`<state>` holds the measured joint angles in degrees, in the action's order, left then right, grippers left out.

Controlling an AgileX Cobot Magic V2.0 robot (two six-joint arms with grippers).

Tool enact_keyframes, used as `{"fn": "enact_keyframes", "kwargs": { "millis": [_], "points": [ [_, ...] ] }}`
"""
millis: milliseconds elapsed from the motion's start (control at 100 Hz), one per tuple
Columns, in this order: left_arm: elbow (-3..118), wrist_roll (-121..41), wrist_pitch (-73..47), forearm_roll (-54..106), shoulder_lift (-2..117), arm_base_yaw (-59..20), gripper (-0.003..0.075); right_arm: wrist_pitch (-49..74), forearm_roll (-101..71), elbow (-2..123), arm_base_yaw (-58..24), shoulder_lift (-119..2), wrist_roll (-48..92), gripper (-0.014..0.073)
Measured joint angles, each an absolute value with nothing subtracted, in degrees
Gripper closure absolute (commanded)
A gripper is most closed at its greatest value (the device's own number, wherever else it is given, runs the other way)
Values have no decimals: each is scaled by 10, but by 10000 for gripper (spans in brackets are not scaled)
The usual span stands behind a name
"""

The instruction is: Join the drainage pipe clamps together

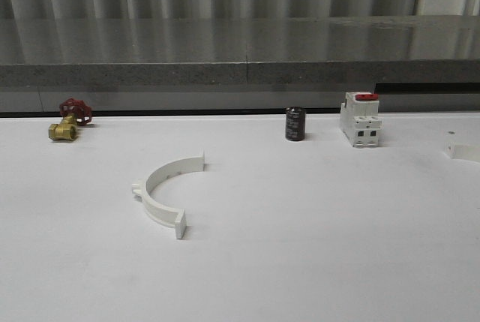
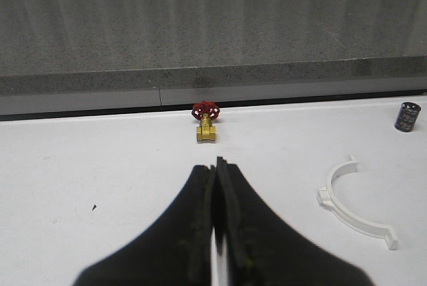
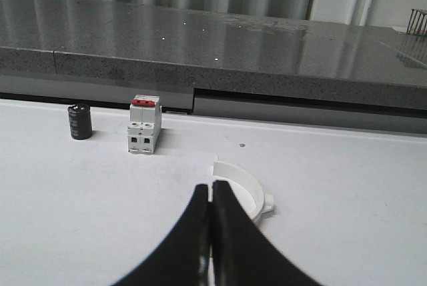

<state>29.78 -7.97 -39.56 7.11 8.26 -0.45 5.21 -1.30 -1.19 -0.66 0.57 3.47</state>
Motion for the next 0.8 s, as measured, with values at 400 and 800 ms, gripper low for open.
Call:
{"fn": "enact_keyframes", "kwargs": {
  "millis": [400, 800],
  "points": [
    [297, -80, -396, 71, 83, -5, 741, 258, -13, 153, -7, -120, 35, 658],
    [297, -80, -396, 71, 83, -5, 741, 385, -13, 347, -7, -418, 34, 473]
  ]
}}
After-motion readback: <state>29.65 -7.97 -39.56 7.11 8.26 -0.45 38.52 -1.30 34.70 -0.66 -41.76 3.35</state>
